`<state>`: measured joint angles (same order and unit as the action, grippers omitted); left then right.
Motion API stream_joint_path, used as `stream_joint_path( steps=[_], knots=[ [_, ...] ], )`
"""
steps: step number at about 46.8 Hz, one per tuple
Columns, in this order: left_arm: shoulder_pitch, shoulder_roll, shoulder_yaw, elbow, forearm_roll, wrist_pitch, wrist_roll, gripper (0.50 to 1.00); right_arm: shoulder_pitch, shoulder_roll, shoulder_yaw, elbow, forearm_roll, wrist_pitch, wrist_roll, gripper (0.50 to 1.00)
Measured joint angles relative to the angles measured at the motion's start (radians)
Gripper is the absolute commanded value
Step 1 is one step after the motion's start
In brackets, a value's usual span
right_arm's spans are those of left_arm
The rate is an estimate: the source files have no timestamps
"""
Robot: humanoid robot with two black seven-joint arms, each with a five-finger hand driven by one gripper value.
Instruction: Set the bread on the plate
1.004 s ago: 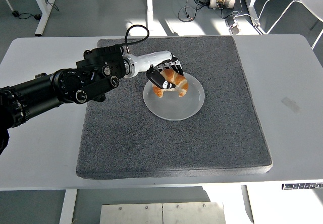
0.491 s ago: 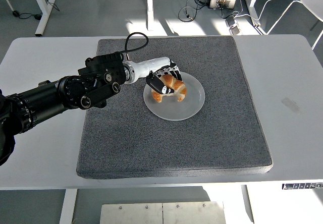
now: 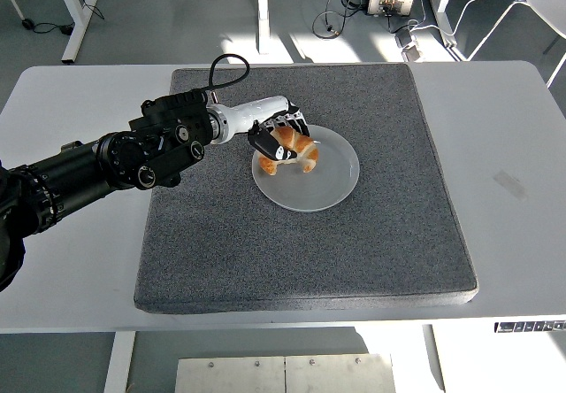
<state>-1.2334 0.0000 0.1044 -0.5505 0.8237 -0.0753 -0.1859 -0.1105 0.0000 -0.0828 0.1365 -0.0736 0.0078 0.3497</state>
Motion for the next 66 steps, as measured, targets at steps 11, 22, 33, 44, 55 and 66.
stream_joint_path(
  steps=[11, 22, 33, 44, 55, 66],
  knots=[
    [0.0, 0.0, 0.0, 0.0, -0.001, 0.001, 0.003, 0.974, 0.0, 0.0, 0.0, 0.0, 0.0, 0.0, 0.0, 1.0],
    [-0.006, 0.0, -0.004, 0.0, -0.005, 0.0, 0.007, 0.978, 0.0, 0.0, 0.0, 0.0, 0.0, 0.0, 0.0, 1.0],
    [-0.159, 0.0, -0.024, -0.015, -0.109, -0.015, 0.014, 0.98, 0.0, 0.0, 0.0, 0.0, 0.0, 0.0, 0.0, 1.0],
    [-0.222, 0.009, -0.016, -0.002, -0.165, -0.04, 0.014, 0.98, 0.0, 0.0, 0.0, 0.0, 0.0, 0.0, 0.0, 1.0],
    [-0.161, 0.091, -0.117, 0.006, -0.323, -0.036, 0.003, 0.981, 0.0, 0.0, 0.0, 0.0, 0.0, 0.0, 0.0, 1.0],
    [-0.002, 0.118, -0.423, 0.005, -0.692, -0.036, -0.02, 0.983, 0.0, 0.0, 0.0, 0.0, 0.0, 0.0, 0.0, 1.0]
  ],
)
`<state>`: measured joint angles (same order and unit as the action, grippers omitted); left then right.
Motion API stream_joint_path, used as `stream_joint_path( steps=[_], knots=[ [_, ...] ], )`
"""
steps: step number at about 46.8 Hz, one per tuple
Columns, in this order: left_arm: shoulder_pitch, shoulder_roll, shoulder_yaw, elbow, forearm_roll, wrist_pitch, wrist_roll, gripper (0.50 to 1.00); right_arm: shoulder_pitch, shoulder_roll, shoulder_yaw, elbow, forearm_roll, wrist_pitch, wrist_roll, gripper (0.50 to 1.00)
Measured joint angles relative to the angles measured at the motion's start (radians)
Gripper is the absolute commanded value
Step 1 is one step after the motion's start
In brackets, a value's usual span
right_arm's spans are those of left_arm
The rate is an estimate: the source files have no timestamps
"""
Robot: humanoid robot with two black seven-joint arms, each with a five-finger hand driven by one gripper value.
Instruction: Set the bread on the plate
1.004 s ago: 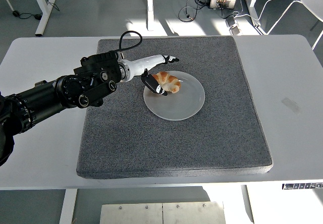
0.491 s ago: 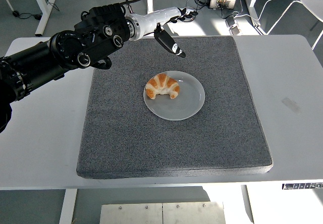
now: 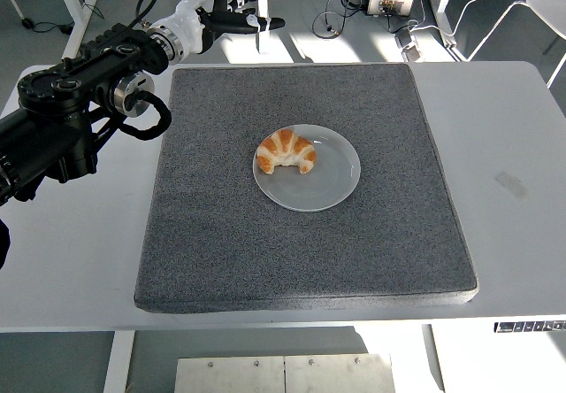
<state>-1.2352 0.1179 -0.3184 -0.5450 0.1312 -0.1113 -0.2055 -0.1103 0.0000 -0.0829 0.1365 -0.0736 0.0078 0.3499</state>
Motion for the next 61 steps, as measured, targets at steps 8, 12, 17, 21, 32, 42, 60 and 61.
stream_joint_path(
  steps=[8, 12, 17, 21, 32, 42, 60, 61],
  knots=[
    [0.065, 0.01, -0.058, 0.013, -0.021, -0.001, -0.001, 0.984, 0.0, 0.0, 0.0, 0.0, 0.0, 0.0, 0.0, 1.0],
    [0.107, 0.049, -0.104, 0.015, -0.023, -0.002, 0.0, 0.984, 0.0, 0.0, 0.0, 0.0, 0.0, 0.0, 0.0, 1.0],
    [0.152, 0.061, -0.196, 0.02, -0.022, -0.002, -0.003, 0.984, 0.0, 0.0, 0.0, 0.0, 0.0, 0.0, 0.0, 1.0],
    [0.181, 0.056, -0.294, 0.032, -0.031, -0.001, -0.003, 0.984, 0.0, 0.0, 0.0, 0.0, 0.0, 0.0, 0.0, 1.0],
    [0.241, 0.005, -0.473, 0.044, -0.123, -0.001, 0.004, 0.984, 0.001, 0.0, 0.001, 0.001, 0.0, 0.0, 0.0, 1.0],
    [0.244, -0.055, -0.478, 0.068, -0.228, -0.008, 0.013, 0.984, 0.0, 0.0, 0.0, 0.001, 0.0, 0.002, 0.0, 1.0],
    [0.278, -0.095, -0.47, 0.074, -0.229, -0.024, 0.011, 0.984, -0.002, 0.0, 0.0, 0.0, 0.0, -0.003, 0.0, 1.0],
    [0.277, -0.095, -0.469, 0.074, -0.228, -0.024, 0.011, 0.984, -0.002, 0.0, 0.0, 0.0, 0.0, -0.003, 0.0, 1.0]
  ],
)
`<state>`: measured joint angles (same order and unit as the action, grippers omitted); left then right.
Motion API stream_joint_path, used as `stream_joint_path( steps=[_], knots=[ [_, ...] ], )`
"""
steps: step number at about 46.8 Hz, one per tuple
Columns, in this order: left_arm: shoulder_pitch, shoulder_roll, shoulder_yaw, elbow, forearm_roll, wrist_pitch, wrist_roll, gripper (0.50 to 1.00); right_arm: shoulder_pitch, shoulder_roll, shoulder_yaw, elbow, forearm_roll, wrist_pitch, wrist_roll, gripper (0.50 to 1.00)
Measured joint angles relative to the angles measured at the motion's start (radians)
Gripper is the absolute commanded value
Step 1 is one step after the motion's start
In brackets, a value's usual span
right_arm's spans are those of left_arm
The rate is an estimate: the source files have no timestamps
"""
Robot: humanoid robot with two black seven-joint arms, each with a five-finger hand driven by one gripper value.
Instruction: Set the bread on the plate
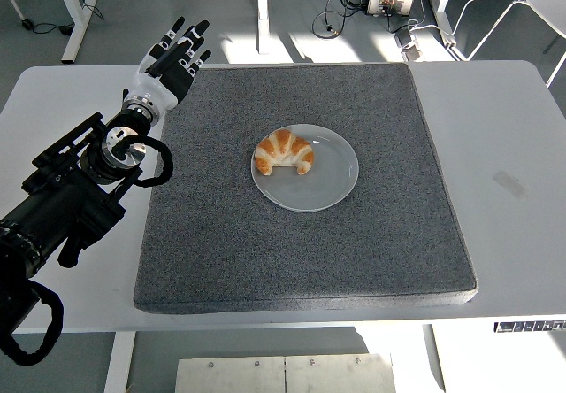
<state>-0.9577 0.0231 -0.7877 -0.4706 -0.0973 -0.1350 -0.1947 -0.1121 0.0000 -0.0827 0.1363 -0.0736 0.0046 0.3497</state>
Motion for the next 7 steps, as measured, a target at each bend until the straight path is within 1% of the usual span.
stream_joint_path(
  steps=[7],
  knots=[
    [-0.003, 0.0, 0.001, 0.0, 0.001, 0.001, 0.0, 0.984, 0.0, 0.0, 0.0, 0.0, 0.0, -0.003, 0.0, 1.0]
  ],
)
